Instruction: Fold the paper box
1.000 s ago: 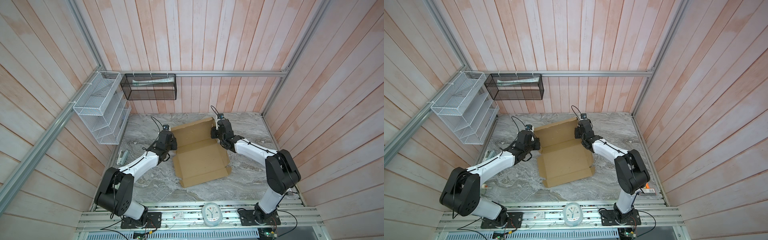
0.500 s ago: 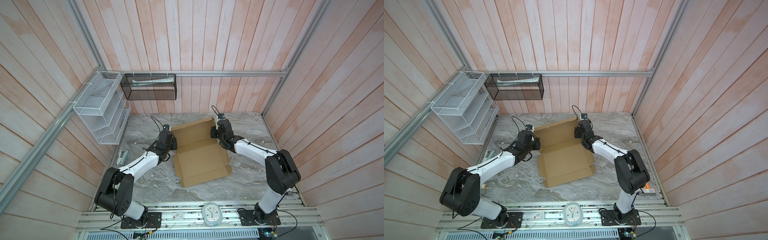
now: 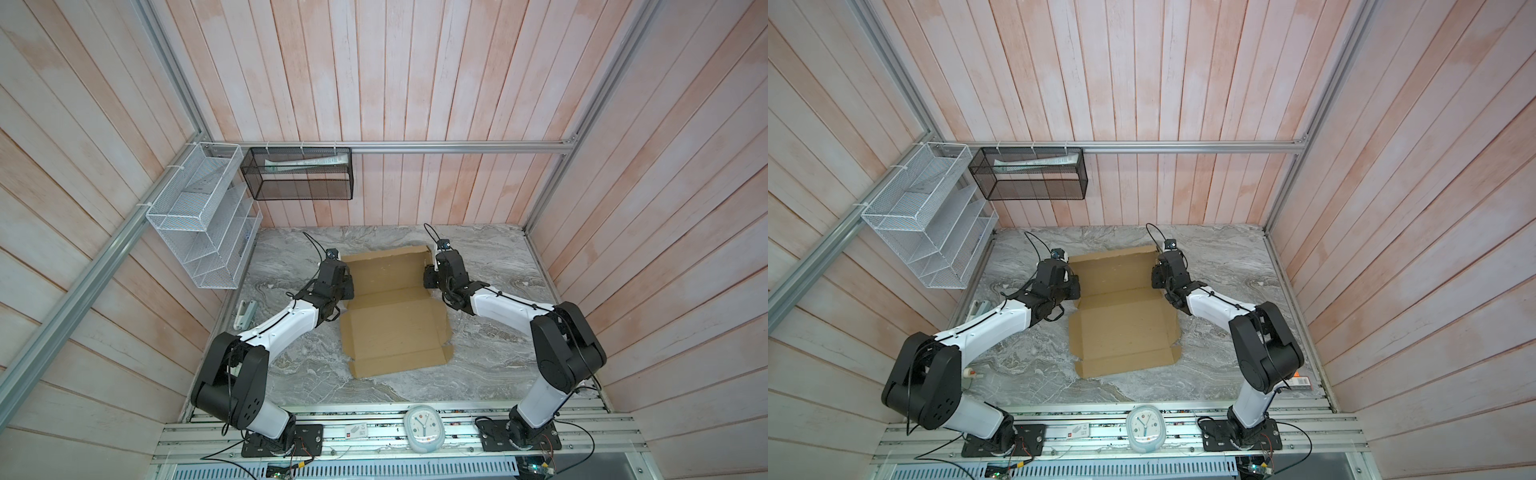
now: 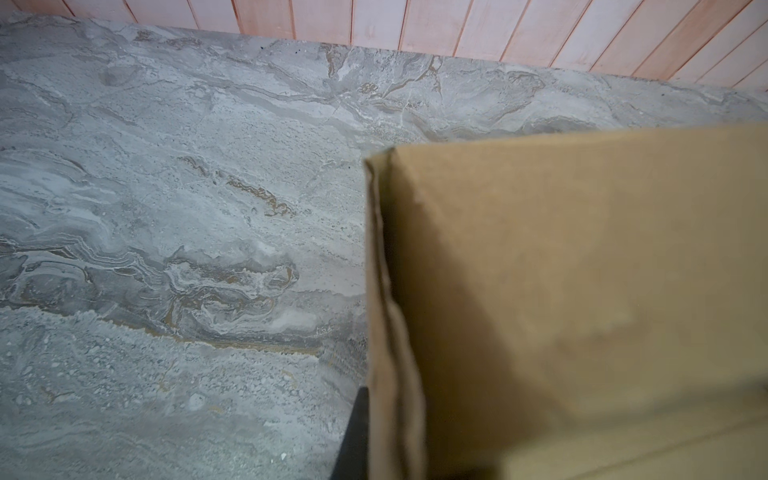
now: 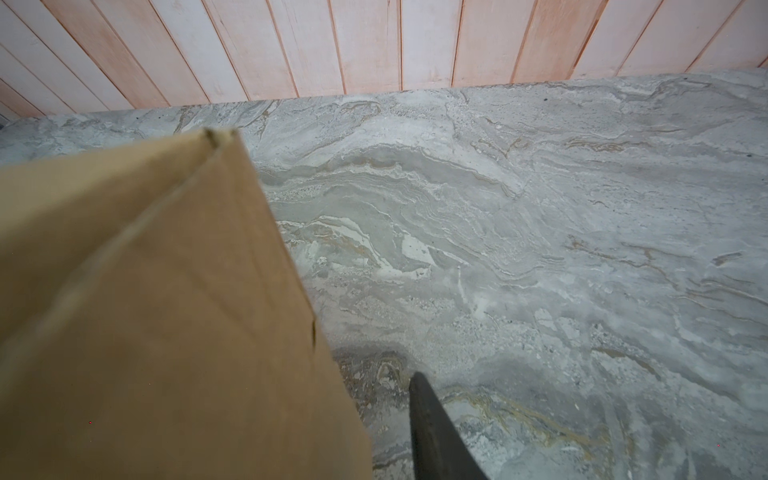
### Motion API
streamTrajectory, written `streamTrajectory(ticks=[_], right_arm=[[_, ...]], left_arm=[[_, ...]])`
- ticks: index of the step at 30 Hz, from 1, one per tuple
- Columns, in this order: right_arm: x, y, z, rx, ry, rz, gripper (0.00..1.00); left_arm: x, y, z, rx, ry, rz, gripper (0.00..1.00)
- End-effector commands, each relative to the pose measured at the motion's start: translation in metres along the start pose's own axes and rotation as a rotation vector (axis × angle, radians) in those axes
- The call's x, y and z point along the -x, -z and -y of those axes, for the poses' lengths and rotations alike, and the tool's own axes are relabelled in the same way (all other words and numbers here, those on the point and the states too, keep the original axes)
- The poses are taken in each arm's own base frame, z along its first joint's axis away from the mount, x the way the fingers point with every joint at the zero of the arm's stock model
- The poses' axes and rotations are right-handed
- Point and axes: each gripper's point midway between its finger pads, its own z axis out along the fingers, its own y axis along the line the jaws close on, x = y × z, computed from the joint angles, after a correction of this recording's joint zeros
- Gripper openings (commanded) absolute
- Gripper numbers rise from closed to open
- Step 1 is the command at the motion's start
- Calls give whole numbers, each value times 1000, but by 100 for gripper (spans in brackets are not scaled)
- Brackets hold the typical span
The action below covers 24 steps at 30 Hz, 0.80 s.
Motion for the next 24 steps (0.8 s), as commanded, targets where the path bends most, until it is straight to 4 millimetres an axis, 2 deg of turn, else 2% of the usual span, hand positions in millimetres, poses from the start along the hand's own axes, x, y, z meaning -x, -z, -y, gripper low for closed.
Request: streamTrajectory(ticks=[1, 6, 15, 24], right_arm=[[5, 10, -1, 11, -28, 22, 37], [15, 15, -5, 32, -23, 53, 39], [33, 22, -16, 85, 27, 103, 51], [53, 26, -15, 67, 44, 172, 52]], left_arm=[[14, 0, -1, 17, 31, 33, 0], [13, 1, -1, 15, 25, 31, 0], [11, 0, -1, 12, 19, 29, 0], [6, -1, -1, 5, 22, 24, 0]])
